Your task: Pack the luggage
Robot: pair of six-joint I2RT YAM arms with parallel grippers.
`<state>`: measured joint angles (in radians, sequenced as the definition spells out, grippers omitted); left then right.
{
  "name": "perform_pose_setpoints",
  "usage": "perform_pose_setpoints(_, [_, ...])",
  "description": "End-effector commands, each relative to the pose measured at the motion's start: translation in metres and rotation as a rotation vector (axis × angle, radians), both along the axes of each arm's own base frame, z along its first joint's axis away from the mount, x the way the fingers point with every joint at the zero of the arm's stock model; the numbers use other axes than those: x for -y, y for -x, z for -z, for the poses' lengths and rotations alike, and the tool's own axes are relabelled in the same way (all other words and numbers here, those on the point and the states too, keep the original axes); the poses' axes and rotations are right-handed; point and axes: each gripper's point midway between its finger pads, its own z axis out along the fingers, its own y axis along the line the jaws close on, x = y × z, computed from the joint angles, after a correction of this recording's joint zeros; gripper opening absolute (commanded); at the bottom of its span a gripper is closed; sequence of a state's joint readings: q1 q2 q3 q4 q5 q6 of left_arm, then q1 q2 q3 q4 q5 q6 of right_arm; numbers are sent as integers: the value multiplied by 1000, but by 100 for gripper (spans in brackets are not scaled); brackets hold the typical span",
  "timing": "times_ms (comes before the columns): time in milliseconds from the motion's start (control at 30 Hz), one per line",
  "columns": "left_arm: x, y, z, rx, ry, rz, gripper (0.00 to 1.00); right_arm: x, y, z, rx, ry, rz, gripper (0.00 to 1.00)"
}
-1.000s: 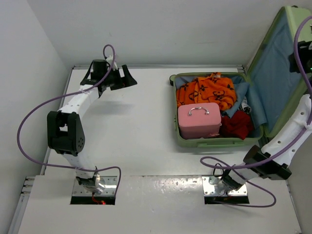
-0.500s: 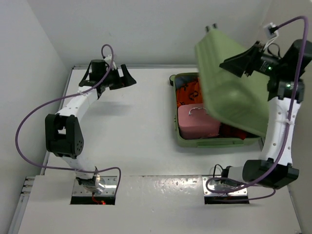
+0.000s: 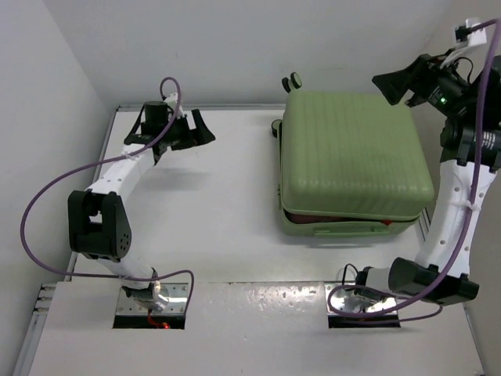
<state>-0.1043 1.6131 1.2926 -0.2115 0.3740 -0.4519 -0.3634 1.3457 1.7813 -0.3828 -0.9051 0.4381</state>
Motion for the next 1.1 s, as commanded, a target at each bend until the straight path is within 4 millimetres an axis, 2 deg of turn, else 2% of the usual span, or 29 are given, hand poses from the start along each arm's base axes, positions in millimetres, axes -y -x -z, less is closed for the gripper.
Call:
perform_pose_setpoints(0, [8, 8, -3, 15, -35, 43, 97, 79, -3, 83, -209, 387, 390, 67])
perform_pose_setpoints(33, [18, 11, -3, 16, -35, 64, 97, 88, -1, 96, -239, 420, 422, 67])
perform_pose_setpoints(67, [23, 12, 2, 11, -45, 83, 97, 118, -2, 97, -236, 510, 561, 66])
perform_pose_setpoints(100, [26, 13, 2, 12, -50, 86, 97, 129, 5, 126, -284, 563, 585, 64])
perform_pose_setpoints(167, [40, 17, 6, 8, -58, 121, 97, 151, 6, 139, -309, 642, 656, 64])
perform_pose_setpoints(200, [38, 16, 7, 8, -65, 109, 97, 178, 14, 153, -366, 699, 778, 63])
perform_pose_setpoints(267, [42, 16, 11, 0, -67, 119, 97, 211, 31, 188, -473, 723, 844, 63])
perform_pose_setpoints(300, [40, 15, 11, 0, -72, 110, 97, 221, 31, 188, -458, 732, 881, 63])
perform_pose_setpoints(333, [40, 15, 11, 0, -72, 110, 97, 227, 39, 223, -534, 743, 866, 63])
perform_pose_setpoints(367, [39, 14, 12, 1, -78, 101, 97, 244, 52, 230, -559, 736, 912, 63])
perform_pose_setpoints(433, [34, 12, 11, -4, -71, 84, 97, 256, 58, 241, -562, 734, 918, 63])
perform_pose_setpoints(467, [28, 10, 11, -5, -71, 70, 97, 256, 63, 265, -609, 723, 899, 63])
perform_pose_setpoints(533, [25, 13, 20, -45, -45, 61, 97, 263, 73, 283, -651, 720, 893, 63])
perform_pose_setpoints(600, [15, 11, 26, -72, -24, 43, 97, 263, 78, 306, -700, 708, 847, 63])
perform_pose_setpoints(700, [11, 12, 33, -101, -2, 28, 97, 252, 92, 348, -776, 677, 749, 63])
perform_pose_setpoints(733, [7, 11, 32, -106, 12, 18, 97, 250, 91, 355, -767, 672, 729, 63])
perform_pose_setpoints(767, [4, 13, 36, -116, 19, 19, 97, 236, 95, 372, -780, 651, 655, 63])
perform_pose_setpoints(800, [1, 10, 33, -106, 26, 17, 96, 230, 97, 377, -784, 649, 619, 63])
perform_pose_setpoints(867, [-2, 10, 32, -107, 36, 19, 96, 195, 100, 393, -776, 572, 467, 63])
perform_pose_setpoints(900, [0, 10, 30, -103, 49, 22, 96, 187, 104, 399, -781, 585, 414, 63])
perform_pose_setpoints(933, [-8, 9, 28, -104, 68, 22, 96, 167, 100, 402, -754, 552, 329, 63])
perform_pose_setpoints(967, [-11, 9, 29, -108, 91, 17, 96, 148, 111, 412, -800, 521, 251, 61])
perform_pose_setpoints(1000, [-13, 9, 27, -115, 113, 17, 96, 139, 115, 416, -817, 508, 209, 61])
perform_pose_setpoints(1033, [-19, 8, 28, -126, 168, 16, 96, 109, 109, 414, -772, 461, 87, 60])
perform_pose_setpoints(1067, [-23, 8, 27, -127, 198, 10, 96, 86, 125, 416, -826, 413, -4, 60])
